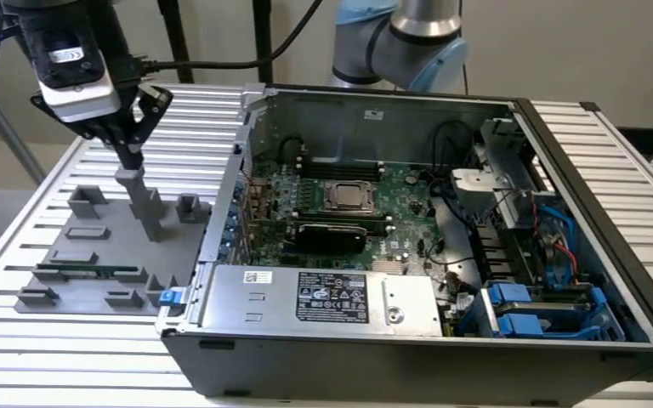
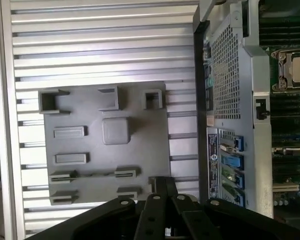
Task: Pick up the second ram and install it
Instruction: 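Reach for the second ram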
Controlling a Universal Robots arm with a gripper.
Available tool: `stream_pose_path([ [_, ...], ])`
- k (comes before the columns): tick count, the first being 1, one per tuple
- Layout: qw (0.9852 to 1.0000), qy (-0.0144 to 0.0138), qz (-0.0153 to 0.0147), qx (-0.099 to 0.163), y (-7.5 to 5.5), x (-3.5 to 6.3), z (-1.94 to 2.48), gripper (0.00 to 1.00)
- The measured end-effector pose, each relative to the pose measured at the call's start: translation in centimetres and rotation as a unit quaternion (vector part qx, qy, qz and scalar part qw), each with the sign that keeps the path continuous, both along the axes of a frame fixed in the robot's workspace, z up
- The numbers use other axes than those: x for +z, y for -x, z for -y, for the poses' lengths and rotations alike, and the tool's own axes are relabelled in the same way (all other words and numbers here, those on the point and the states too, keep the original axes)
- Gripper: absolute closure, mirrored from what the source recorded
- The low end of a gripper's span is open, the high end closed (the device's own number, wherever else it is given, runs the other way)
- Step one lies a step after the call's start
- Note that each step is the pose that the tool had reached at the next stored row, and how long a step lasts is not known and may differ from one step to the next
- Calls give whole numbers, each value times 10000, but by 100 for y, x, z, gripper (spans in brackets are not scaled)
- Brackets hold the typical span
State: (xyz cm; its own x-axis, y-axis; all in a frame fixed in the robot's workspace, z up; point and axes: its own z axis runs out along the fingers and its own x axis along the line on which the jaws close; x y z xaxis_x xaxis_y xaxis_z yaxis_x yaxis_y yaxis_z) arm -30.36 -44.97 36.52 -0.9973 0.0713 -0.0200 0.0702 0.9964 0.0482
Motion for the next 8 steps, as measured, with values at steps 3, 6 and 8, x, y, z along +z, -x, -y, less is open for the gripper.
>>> stream_pose_path([
  [3, 10000, 2, 0, 1, 136, -52, 1, 100],
  [6, 10000, 3, 0, 0, 275, -105, 2, 100],
  [8, 10000, 4, 0, 1, 363, -138, 3, 100],
])
